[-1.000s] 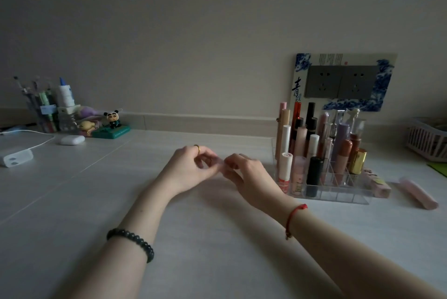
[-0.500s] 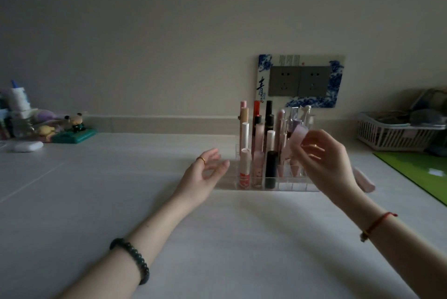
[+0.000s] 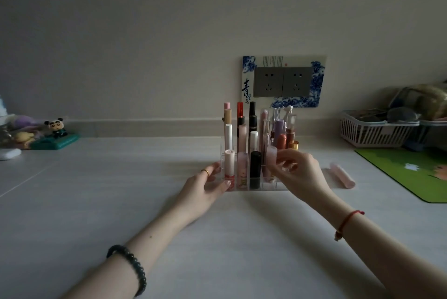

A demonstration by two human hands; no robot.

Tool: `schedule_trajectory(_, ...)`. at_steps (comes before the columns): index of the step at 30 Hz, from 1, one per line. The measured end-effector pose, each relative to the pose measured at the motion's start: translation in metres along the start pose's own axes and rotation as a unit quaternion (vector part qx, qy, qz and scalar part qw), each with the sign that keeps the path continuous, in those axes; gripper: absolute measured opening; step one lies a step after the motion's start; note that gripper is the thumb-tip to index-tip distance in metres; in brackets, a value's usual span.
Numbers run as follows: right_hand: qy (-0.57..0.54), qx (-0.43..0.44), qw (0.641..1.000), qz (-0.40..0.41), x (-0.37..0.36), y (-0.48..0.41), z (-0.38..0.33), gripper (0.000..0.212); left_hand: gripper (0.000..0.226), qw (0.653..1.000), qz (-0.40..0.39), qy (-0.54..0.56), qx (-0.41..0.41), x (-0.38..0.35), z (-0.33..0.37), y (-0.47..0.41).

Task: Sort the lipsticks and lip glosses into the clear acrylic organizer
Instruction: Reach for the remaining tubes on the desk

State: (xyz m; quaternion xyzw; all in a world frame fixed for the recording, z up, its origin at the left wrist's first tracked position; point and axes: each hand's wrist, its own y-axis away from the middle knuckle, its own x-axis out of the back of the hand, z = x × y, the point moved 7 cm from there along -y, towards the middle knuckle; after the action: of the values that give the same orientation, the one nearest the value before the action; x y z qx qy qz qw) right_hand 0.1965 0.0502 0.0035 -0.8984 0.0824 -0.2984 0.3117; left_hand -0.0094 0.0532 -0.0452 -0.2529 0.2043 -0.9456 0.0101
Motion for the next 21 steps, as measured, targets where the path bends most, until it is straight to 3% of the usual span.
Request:
schedule_trajectory(8, 0.068, -0.016, 0.998, 0.004, -0.006, 0.002, 0.013, 0.028, 0.058, 1.0, -0.017, -0.02, -0.007, 0.0, 0.001, 0.002)
schedule_trajectory(21, 0.062, 0.001, 0.998, 0.01, 0.01, 0.0, 0.004, 0.025, 0.056, 0.999, -0.022, -0.021, 0.009, 0.001, 0.0, 0.003)
